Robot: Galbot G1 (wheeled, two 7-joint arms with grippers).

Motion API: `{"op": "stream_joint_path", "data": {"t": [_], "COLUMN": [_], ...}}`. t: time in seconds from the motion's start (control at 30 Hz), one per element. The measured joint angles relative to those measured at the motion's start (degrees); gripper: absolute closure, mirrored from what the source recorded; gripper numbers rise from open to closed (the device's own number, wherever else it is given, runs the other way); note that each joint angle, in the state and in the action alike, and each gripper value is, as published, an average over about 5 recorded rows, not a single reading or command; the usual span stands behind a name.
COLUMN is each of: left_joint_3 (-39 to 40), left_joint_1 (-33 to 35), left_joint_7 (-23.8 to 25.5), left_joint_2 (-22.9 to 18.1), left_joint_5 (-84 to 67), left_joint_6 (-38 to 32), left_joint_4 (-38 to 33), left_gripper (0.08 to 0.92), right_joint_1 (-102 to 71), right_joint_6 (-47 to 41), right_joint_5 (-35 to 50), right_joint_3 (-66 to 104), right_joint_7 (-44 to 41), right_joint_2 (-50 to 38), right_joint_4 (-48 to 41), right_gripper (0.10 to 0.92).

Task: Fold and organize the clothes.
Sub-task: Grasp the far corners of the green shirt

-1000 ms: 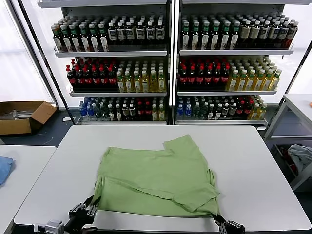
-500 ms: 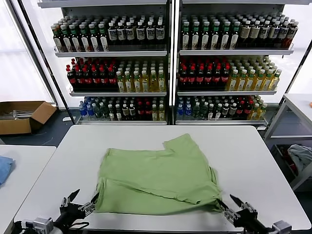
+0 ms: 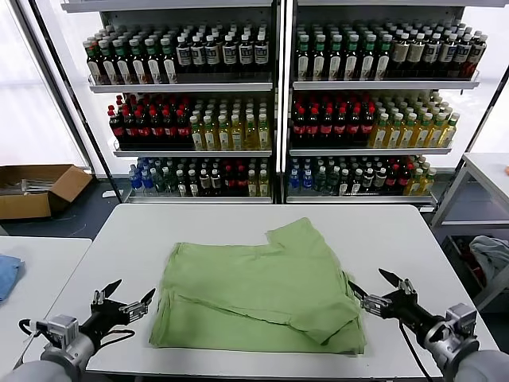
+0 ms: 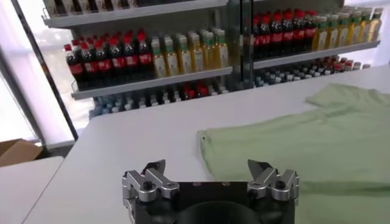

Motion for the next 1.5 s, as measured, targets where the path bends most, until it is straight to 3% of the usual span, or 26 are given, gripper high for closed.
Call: {"op": "stream_joint_path", "data": {"t": [0.33, 0.83, 1.3, 1.5], "left_joint_3": [10.6, 26.7, 31.2, 32.0], "left_joint_1": [-16.2, -38.1, -43.2, -42.9], "left_joint_7": [0.5, 0.8, 0.4, 0.5], "left_joint_2": [3.8, 3.0, 1.5, 1.1], "left_joint_5": [-4.3, -5.7, -4.9, -4.3], "left_joint_6": [0.5, -0.3, -0.4, -0.5], "left_joint_4": [13.5, 34.7, 41.0, 40.7], "left_gripper": [0.177, 0.177, 0.195, 0.311], "right_joint_1": [21.5, 45.5, 53.6, 54.5], "right_joint_6": [-2.0, -1.5, 0.0, 0.3], "right_joint_5": [-0.8, -6.4, -10.4, -11.1], "right_joint_3": [-14.5, -30.4, -35.8, -36.9], "right_joint_7": [-1.1, -1.9, -2.6, -2.6], "right_joint_2": [0.7, 9.4, 15.3, 16.1], "right_joint_4": [-14.9, -39.5, -53.6, -56.1], "right_gripper": [0.203, 0.203, 0.203, 0.276]}}
